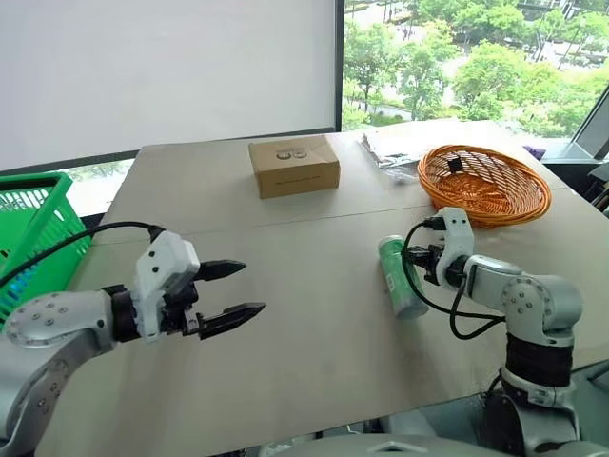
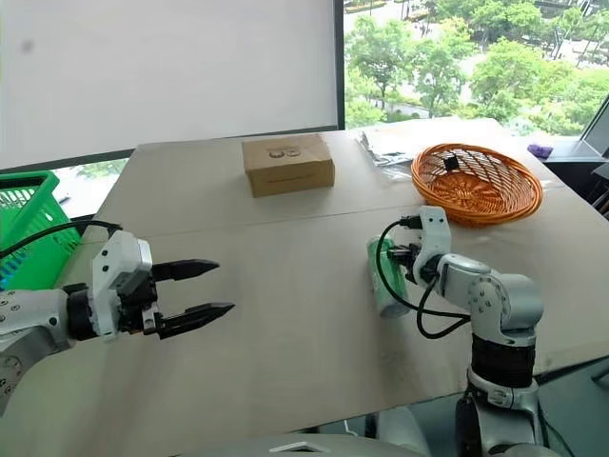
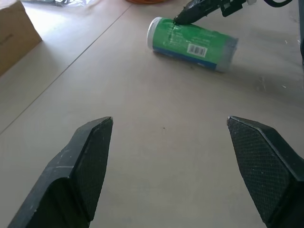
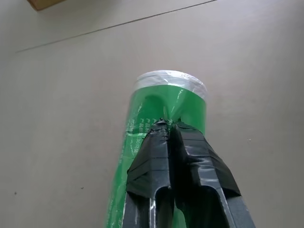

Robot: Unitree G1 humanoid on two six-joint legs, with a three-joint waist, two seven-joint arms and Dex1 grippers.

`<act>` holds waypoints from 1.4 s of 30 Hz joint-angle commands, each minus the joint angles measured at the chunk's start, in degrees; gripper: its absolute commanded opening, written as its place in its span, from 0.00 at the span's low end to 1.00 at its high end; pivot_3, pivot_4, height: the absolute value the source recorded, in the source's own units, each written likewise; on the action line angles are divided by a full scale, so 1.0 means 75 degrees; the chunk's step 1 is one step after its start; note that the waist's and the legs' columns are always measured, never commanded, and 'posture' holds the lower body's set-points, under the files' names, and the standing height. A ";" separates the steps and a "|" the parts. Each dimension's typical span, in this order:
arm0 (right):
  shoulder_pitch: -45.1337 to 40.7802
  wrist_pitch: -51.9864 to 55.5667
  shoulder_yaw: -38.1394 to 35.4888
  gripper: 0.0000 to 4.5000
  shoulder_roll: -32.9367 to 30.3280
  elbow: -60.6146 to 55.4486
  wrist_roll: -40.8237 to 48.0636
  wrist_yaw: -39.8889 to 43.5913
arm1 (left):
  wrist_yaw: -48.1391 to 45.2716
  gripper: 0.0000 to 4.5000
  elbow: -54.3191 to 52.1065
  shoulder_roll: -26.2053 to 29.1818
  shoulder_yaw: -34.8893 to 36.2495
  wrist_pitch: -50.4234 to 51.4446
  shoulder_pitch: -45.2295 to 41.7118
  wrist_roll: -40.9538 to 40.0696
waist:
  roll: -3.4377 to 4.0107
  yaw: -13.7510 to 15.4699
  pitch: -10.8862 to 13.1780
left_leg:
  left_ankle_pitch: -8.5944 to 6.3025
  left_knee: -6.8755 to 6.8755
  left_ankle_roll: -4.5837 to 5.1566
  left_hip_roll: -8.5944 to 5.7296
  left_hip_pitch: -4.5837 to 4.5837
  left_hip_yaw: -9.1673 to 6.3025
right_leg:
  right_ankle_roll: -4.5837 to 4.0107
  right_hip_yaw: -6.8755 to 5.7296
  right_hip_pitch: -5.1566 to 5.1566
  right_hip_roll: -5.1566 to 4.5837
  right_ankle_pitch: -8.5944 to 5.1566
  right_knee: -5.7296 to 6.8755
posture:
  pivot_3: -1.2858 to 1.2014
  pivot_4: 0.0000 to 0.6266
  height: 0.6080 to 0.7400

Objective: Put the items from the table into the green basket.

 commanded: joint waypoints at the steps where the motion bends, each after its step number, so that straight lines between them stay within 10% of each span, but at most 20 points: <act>1: 0.0112 -0.0207 0.0886 0.15 -0.0604 0.0023 0.0084 0.0713 | 0.0046 0.88 -0.0084 0.0019 -0.0005 -0.0163 -0.0153 0.0064 | 0.0002 -0.0016 0.0003 | 0.0000 -0.0005 0.0000 0.0000 -0.0002 0.0001 | 0.0000 0.0000 -0.0001 0.0000 0.0000 -0.0005 | 0.60 0.00 1.00; 7: -0.0031 -0.0350 0.1057 0.68 -0.0581 -0.0087 0.0040 0.0743 | 0.0102 0.88 -0.0056 -0.0074 -0.0117 -0.0242 -0.0125 0.0181 | 0.0023 -0.0009 0.0026 | 0.0000 -0.0027 0.0000 -0.0002 -0.0012 0.0000 | 0.0007 0.0003 -0.0008 -0.0002 -0.0004 -0.0020 | 0.60 0.00 1.00; 25: -0.0169 -0.1481 0.3637 0.68 -0.1935 0.0115 -0.0406 0.2250 | 0.0101 0.88 -0.0071 -0.0257 -0.0169 -0.0441 0.0026 0.0287 | -0.0002 0.0099 0.0016 | -0.0001 -0.0100 0.0002 -0.0003 -0.0014 -0.0007 | 0.0020 -0.0002 -0.0009 -0.0004 -0.0012 -0.0089 | 0.60 0.01 1.00; 28: -0.0249 -0.1861 0.3916 0.97 -0.2129 0.0347 -0.0718 0.2371 | 0.0128 0.88 -0.0090 -0.0275 -0.0159 -0.0469 0.0061 0.0314 | -0.0015 0.0102 0.0010 | -0.0002 -0.0103 0.0002 -0.0002 -0.0015 -0.0007 | 0.0020 -0.0003 -0.0008 -0.0006 -0.0012 -0.0100 | 0.60 0.01 1.00; 42: -0.0169 -0.2610 0.4983 0.99 -0.2992 0.0392 -0.1643 0.3233 | 0.0124 0.88 -0.0172 -0.0371 -0.0116 -0.0550 0.0179 0.0369 | -0.0023 0.0145 0.0004 | -0.0001 -0.0102 0.0002 -0.0002 -0.0015 -0.0009 | 0.0020 -0.0007 -0.0005 -0.0011 -0.0012 -0.0103 | 0.60 0.01 1.00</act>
